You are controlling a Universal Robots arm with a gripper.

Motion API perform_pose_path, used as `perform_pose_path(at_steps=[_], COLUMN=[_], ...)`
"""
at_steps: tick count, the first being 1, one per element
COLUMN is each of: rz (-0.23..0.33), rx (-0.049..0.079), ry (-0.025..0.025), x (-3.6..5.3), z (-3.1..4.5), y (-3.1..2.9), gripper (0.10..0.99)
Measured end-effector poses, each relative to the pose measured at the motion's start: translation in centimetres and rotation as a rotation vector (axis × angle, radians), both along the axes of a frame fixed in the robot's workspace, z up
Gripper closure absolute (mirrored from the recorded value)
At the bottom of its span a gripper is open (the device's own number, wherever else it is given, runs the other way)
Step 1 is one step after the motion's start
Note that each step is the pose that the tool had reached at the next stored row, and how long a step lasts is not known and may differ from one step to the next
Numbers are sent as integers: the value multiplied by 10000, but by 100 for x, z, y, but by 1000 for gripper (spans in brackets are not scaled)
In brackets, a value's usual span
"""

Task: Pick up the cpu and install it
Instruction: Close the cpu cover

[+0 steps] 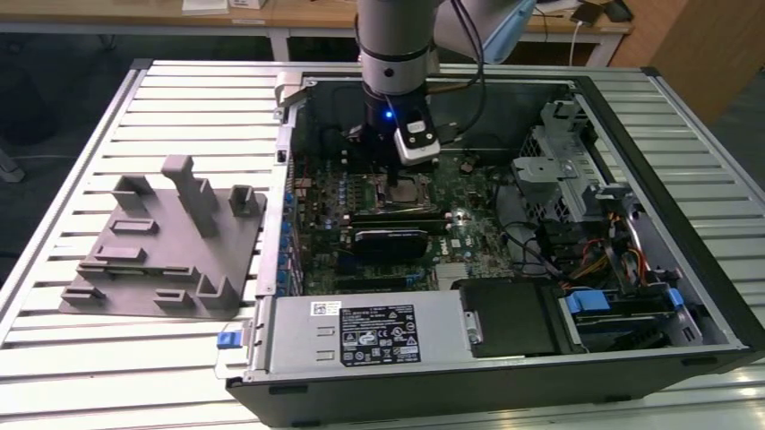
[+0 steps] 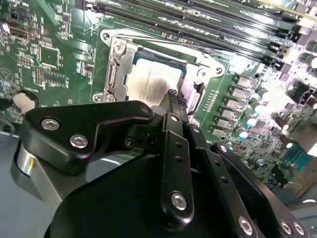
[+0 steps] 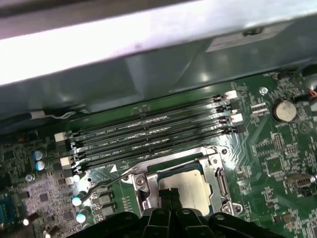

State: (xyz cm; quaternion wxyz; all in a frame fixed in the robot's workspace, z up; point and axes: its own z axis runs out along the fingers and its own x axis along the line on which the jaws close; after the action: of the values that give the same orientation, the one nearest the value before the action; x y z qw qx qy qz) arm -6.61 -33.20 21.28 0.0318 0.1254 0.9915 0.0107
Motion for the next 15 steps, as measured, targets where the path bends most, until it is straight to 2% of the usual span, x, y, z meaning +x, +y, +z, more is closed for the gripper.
perform_pose_path(at_steps=[7,12,13,14,15], rz=[786,872,874,873,872], rx=[0,-13,-12,-4,2], ry=[24,26,52,166,328], x=[0,0,0,3,9], z=[-19,-19,-20,-22,-24], y=[-4,-5,-5,-5,-7], gripper=[980,980,980,980,980])
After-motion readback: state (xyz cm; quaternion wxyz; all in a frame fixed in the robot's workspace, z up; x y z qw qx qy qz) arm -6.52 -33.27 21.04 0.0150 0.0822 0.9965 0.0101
